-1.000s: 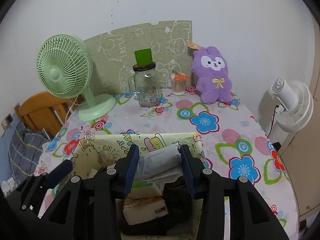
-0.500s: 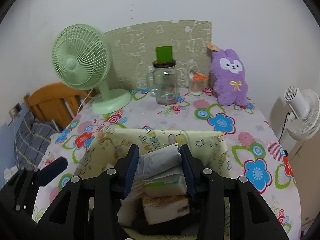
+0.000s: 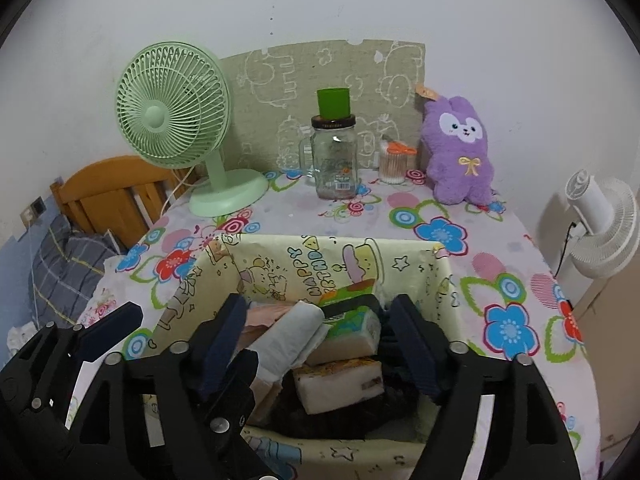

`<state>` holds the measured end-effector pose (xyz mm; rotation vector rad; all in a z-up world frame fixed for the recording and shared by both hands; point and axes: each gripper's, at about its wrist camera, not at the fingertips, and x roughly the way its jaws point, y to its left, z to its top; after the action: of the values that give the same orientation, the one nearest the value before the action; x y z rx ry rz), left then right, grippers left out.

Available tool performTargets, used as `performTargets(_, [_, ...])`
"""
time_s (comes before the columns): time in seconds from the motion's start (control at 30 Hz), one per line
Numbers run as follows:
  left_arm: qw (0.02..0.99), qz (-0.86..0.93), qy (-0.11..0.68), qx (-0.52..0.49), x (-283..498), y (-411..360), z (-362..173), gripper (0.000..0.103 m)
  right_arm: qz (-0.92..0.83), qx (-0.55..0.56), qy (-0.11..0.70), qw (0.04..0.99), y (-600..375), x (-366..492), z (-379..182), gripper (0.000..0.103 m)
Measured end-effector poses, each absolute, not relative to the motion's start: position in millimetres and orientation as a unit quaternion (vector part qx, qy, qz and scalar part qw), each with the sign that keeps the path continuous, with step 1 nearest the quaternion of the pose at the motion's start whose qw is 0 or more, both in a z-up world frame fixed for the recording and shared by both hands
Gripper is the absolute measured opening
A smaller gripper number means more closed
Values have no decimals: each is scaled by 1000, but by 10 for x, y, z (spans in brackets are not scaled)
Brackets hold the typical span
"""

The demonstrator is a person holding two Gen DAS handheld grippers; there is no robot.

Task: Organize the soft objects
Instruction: 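Open both tools to drop the pink packet and white roll into the box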

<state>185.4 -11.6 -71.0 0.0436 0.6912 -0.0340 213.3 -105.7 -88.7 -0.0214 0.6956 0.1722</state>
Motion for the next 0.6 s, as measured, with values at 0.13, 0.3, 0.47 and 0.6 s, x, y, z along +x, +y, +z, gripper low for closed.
performTargets(0.13, [940,-4,340,21,1826,-129,-714,94,77,-11,342,936,-1106,2086,-873,91])
performTargets(0.3, [941,-4,338,24,1760,-173,-684,95,65,-16,341,938,-1196,2001,-822,94])
performTargets(0.47, [944,-4,330,23,1662,-235,-617,96,57,-16,333,941,-1280,1883,-737,96])
performTargets(0.6, [945,-2,327,17,1599,-234,-567,97,48,-12,325,944,-1359,1784,-675,99])
